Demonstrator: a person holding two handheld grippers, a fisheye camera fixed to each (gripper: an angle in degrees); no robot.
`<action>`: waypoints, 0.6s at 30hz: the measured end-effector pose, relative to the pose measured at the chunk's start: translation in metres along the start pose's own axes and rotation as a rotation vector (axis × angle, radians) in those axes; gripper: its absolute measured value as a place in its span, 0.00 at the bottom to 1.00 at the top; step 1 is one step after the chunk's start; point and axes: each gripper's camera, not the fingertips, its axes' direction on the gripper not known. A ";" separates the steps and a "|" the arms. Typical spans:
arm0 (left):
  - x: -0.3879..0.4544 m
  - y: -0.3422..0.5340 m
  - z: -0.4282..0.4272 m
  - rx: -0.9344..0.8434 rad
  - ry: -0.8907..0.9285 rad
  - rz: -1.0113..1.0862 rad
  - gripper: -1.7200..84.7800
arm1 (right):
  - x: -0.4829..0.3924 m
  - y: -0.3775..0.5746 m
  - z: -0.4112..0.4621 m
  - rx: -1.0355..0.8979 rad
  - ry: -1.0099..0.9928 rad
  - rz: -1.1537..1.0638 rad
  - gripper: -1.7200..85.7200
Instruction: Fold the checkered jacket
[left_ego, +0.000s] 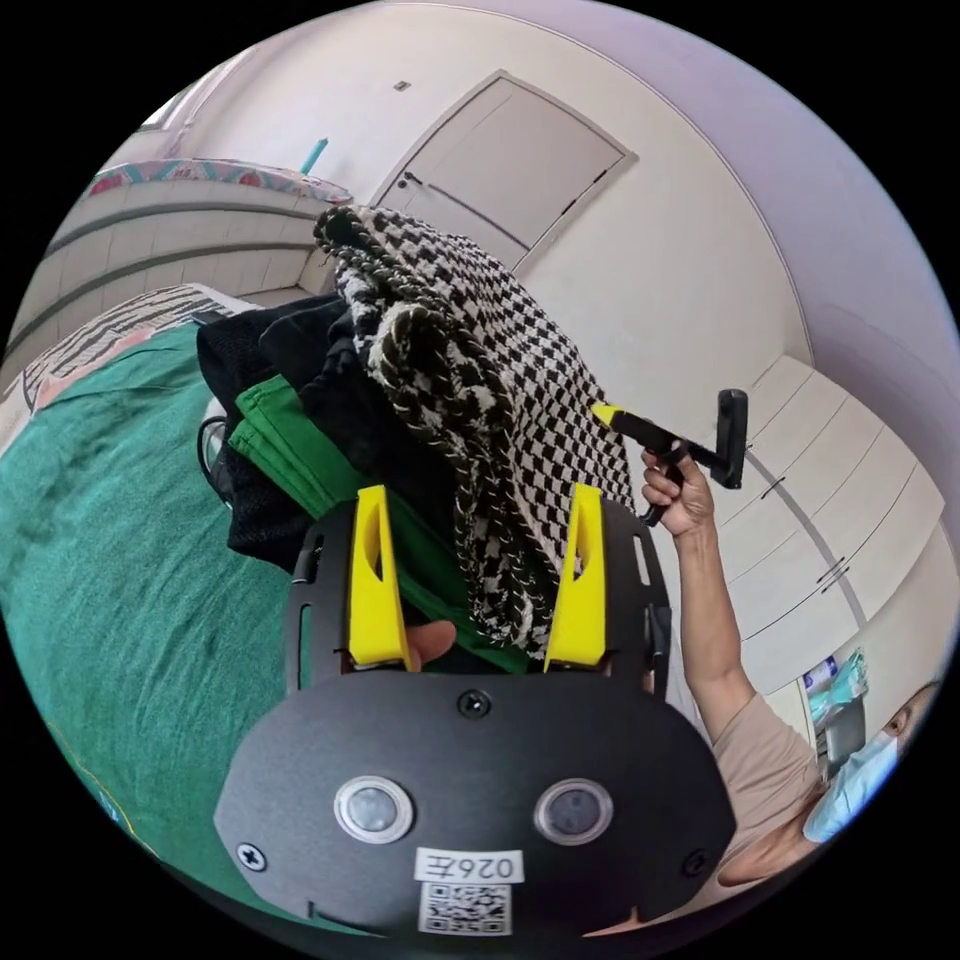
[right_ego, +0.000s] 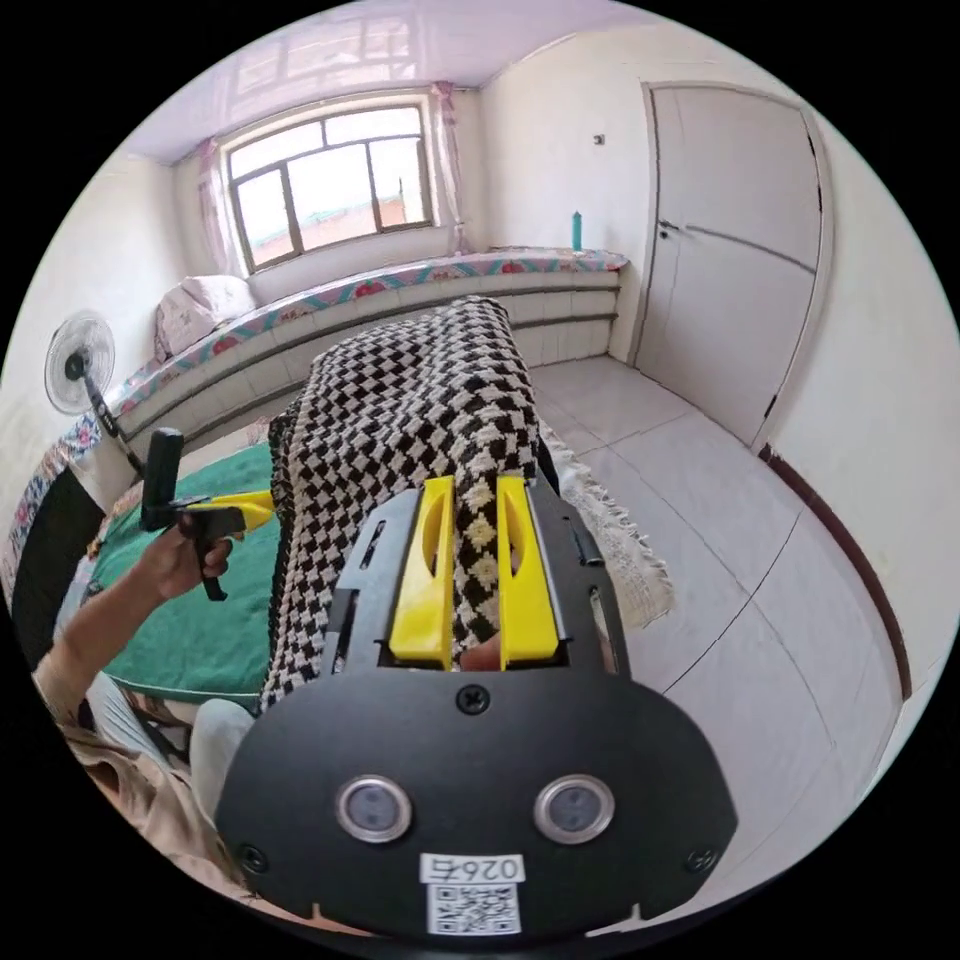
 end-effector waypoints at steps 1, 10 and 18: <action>-0.010 0.002 0.002 0.002 -0.001 0.006 0.23 | -0.025 0.012 -0.021 0.033 0.015 -0.053 0.07; -0.076 0.015 0.020 0.052 0.235 -0.073 0.21 | -0.107 0.058 -0.058 -0.043 0.034 -0.011 0.07; -0.087 0.030 0.008 0.028 0.053 -0.076 0.14 | -0.227 0.150 -0.146 0.122 0.129 -0.073 0.01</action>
